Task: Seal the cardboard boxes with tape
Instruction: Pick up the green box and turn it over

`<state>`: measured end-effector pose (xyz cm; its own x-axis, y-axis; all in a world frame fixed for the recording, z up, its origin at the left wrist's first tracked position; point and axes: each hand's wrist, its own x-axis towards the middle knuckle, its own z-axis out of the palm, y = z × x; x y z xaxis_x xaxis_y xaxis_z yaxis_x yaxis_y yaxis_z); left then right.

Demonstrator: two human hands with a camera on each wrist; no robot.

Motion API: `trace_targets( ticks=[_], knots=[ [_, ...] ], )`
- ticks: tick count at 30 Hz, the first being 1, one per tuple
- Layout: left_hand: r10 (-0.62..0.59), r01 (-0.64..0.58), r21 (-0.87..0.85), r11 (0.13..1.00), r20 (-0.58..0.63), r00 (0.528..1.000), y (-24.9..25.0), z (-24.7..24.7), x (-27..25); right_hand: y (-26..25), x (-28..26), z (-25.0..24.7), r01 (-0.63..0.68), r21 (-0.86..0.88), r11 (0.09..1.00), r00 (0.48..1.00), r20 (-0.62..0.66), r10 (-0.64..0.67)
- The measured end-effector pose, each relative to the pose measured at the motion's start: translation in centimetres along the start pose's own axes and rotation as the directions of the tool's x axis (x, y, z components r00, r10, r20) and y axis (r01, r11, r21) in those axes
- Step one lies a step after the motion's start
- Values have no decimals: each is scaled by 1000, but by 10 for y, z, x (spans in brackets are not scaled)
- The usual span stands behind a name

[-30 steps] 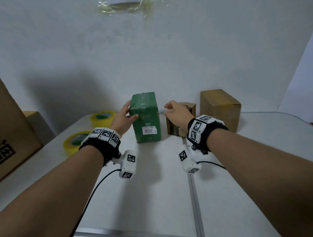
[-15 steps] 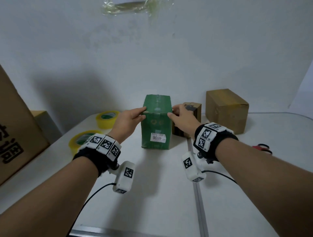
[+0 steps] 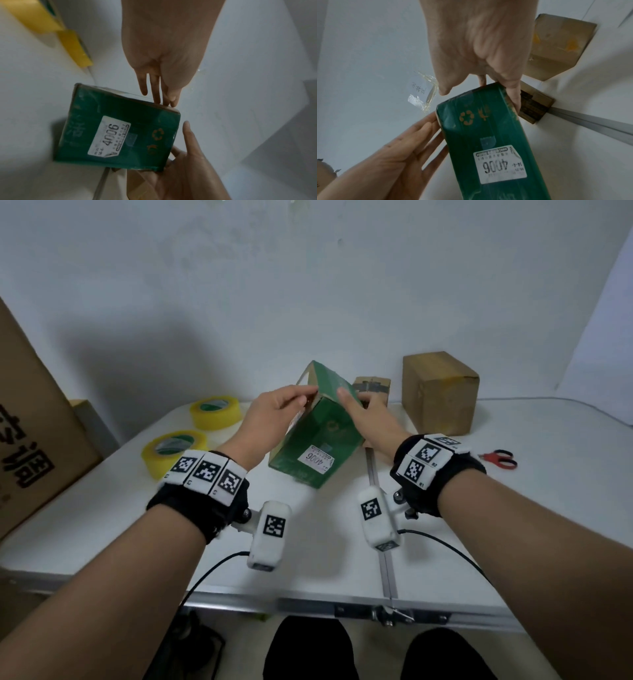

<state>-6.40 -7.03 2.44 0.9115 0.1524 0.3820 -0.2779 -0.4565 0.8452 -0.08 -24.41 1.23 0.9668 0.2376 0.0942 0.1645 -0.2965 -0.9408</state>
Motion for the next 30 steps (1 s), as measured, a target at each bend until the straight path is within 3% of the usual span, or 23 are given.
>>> trace_targets(
  ticks=[3, 6, 9, 12, 14, 16, 18, 23, 26, 30],
  knots=[
    [-88, 93, -208, 974, 32, 996, 0, 4, -11, 0, -6, -1, -26, -38, 999, 999, 35, 27],
    [-230, 184, -403, 897, -70, 971, -6, 2, -9, -4, -6, 1, -31, -109, 994, 998, 53, 37],
    [-455, 385, -346, 856, -151, 877, -23, -9, -2, -7, -4, 2, -35, -159, 987, 996, 71, 47],
    [-673, 664, -114, 739, -81, 735, -37, -20, -2, -10, -5, -1, -24, -198, 980, 997, 66, 38],
    [-733, 727, -163, 667, 29, 679, -39, -15, -3, -9, -5, -4, -9, -201, 979, 998, 64, 22],
    [-739, 732, -298, 613, 110, 664, -39, -6, -4, -9, -6, -7, -9, -165, 986, 998, 52, 17],
    [-718, 686, -394, 612, 86, 690, -39, 1, -4, -2, -4, -9, -71, -61, 996, 997, 32, 73],
    [-485, 462, -342, 818, 22, 874, -38, 1, -5, 42, 10, -7, -292, 252, 923, 956, 97, 277],
    [-413, 390, -356, 849, 12, 911, -31, 1, -7, 57, 16, -4, -322, 402, 857, 947, 152, 284],
    [-385, 355, -372, 858, -8, 923, -27, -2, -9, 48, 3, 0, -267, 467, 843, 964, 116, 240]
  ],
)
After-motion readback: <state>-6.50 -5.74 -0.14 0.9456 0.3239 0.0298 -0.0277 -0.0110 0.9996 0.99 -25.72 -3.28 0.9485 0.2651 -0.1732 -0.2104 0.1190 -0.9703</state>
